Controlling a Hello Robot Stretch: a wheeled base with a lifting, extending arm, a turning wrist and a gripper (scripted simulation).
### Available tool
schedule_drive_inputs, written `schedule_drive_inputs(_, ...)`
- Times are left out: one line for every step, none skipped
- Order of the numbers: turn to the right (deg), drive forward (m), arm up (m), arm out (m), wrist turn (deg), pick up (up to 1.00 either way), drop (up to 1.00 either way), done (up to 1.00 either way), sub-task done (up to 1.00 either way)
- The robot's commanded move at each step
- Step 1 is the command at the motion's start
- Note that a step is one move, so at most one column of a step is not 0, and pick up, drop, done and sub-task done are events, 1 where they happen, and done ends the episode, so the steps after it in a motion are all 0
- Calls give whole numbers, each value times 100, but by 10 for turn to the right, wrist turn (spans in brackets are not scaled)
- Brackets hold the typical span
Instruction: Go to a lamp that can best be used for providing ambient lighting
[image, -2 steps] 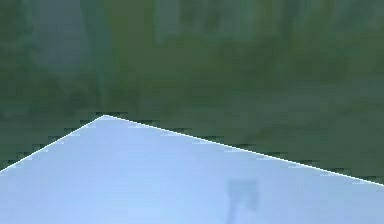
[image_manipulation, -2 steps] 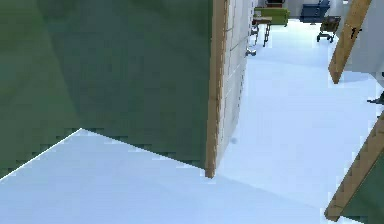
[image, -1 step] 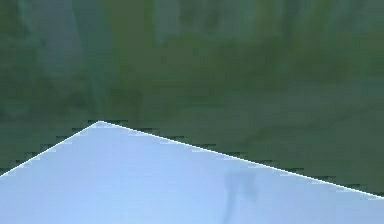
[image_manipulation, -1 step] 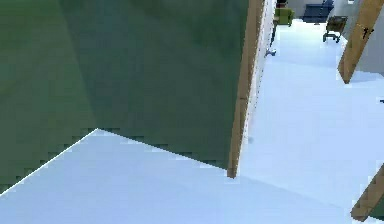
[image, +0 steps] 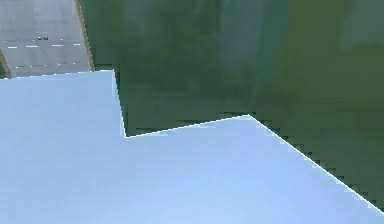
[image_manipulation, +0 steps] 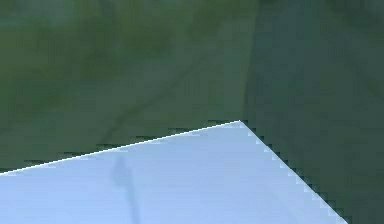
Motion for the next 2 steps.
schedule_drive_inputs(-150, 0, 0, 0, 0, 0, 0, 0, 0)
schedule_drive_inputs(0, 65, 0, 0, 0, 0, 0, 0, 0)
